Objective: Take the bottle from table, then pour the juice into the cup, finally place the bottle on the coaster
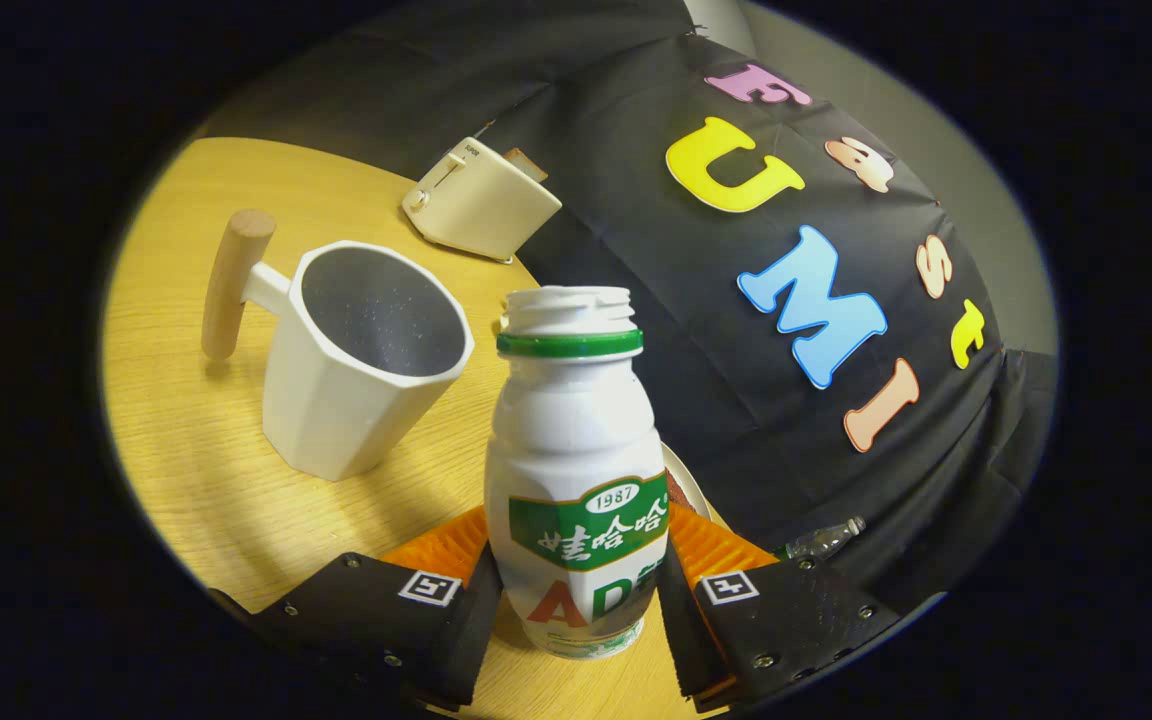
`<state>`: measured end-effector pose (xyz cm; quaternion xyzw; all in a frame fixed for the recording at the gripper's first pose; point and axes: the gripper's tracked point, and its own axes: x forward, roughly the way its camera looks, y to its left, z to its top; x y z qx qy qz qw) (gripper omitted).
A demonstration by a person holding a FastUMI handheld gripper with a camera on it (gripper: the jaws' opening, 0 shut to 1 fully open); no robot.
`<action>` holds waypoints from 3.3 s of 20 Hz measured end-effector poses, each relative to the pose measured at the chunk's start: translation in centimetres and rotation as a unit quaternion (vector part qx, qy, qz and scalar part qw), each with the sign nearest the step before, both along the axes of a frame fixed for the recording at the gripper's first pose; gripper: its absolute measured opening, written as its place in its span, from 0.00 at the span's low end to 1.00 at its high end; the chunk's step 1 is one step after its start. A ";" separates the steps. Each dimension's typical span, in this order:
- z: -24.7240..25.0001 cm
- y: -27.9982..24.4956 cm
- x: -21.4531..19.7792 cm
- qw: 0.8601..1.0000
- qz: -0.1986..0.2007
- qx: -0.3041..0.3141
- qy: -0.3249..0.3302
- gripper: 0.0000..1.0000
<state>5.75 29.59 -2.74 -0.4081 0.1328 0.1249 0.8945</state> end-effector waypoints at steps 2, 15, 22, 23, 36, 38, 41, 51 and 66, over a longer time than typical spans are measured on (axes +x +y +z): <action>-0.1 0.1 0.1 1.000 0.002 -0.014 0.000 0.72; 2.7 -0.8 0.1 0.987 0.010 -0.148 -0.056 0.72; 3.9 -0.8 0.1 0.977 0.021 -0.198 -0.074 0.72; 3.9 -0.9 0.1 0.976 0.021 -0.203 -0.075 0.72; 4.7 -0.6 0.3 0.956 0.026 -0.277 -0.089 0.72; 4.9 -0.5 0.3 0.956 0.026 -0.279 -0.091 0.72; 5.5 -0.8 0.4 0.950 0.022 -0.296 -0.095 0.72; 7.8 -0.5 0.8 0.927 0.029 -0.357 -0.113 0.72; 9.2 -0.1 0.9 0.901 0.035 -0.411 -0.131 0.72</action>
